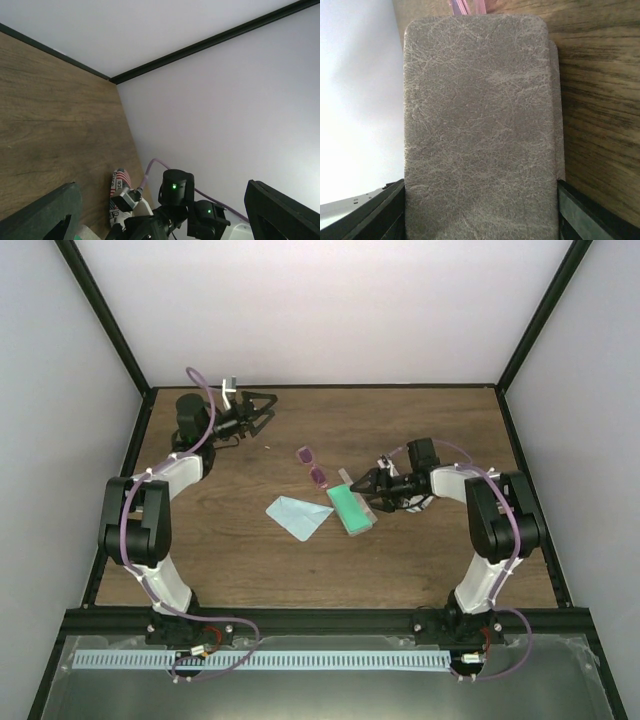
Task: Organize the sunglasses
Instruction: Place the sunglasses case at the center of the board, then pick up the glasses cleaning cloth from the center of the board.
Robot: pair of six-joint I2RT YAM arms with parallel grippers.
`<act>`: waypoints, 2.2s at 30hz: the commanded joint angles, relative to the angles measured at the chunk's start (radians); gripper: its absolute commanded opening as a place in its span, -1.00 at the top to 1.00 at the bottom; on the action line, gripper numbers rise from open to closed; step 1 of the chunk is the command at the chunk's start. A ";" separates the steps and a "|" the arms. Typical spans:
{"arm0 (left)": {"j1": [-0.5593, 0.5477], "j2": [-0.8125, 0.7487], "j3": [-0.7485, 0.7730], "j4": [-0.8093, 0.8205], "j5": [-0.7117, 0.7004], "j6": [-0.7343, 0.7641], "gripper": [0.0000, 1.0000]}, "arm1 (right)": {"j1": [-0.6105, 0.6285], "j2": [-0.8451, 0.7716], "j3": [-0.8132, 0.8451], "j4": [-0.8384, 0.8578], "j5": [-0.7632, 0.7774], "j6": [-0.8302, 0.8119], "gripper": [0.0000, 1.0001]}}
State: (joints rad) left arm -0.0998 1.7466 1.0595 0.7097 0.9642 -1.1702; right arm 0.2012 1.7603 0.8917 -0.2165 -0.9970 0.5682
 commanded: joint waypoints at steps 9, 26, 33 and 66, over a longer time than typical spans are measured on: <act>-0.003 -0.035 -0.016 -0.028 0.020 0.044 -0.82 | -0.027 -0.005 0.066 -0.142 0.132 -0.147 -0.26; -0.006 -0.034 -0.011 -0.094 0.015 0.091 -0.81 | -0.010 -0.152 0.292 -0.339 0.484 -0.198 -0.92; -0.005 -0.036 0.021 -0.359 -0.054 0.243 -0.70 | 0.209 -0.125 0.445 -0.429 0.701 -0.198 -0.77; 0.046 0.008 0.058 -0.955 -0.330 0.543 -0.41 | 0.627 0.188 0.331 -0.385 0.664 -0.119 0.54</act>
State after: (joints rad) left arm -0.0559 1.7401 1.1210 -0.2417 0.6224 -0.6281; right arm 0.8253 1.9560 1.2613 -0.5476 -0.3523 0.4637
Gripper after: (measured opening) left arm 0.704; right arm 0.227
